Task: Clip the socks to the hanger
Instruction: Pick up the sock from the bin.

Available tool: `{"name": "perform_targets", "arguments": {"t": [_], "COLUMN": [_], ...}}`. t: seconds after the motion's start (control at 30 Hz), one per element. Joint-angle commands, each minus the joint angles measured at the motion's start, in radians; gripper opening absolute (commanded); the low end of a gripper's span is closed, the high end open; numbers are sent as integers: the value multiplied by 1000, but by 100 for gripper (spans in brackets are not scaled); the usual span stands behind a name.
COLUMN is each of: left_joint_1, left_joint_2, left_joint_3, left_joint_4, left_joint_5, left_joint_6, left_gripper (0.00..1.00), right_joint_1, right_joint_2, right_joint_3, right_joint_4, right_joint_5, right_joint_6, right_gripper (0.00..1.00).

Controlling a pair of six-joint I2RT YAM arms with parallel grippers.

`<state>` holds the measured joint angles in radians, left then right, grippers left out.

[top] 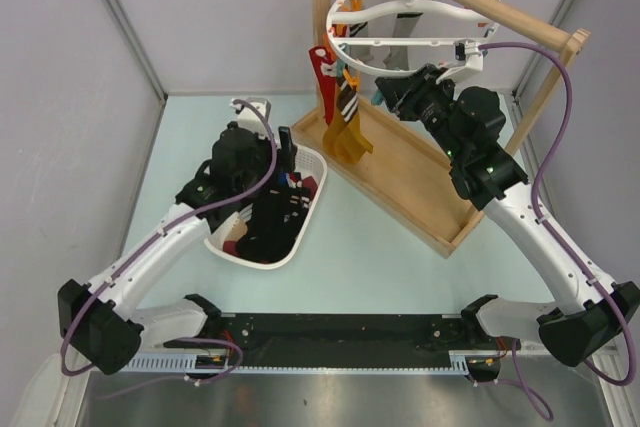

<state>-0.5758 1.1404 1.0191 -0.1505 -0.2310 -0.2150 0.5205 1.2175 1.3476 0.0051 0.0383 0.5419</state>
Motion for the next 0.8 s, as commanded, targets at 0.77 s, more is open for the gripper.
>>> {"name": "perform_targets", "arguments": {"t": [0.77], "left_joint_1": [172], "left_joint_2": [630], "left_joint_3": [432], "left_joint_4": [-550], "left_joint_5": [257], "left_joint_6": [88], "left_gripper": [54], "right_joint_1": [-30], "right_joint_2": [5], "right_joint_3": [19], "right_joint_4": [9], "right_joint_5": [-17], "right_joint_6": [-20], "right_gripper": [0]}}
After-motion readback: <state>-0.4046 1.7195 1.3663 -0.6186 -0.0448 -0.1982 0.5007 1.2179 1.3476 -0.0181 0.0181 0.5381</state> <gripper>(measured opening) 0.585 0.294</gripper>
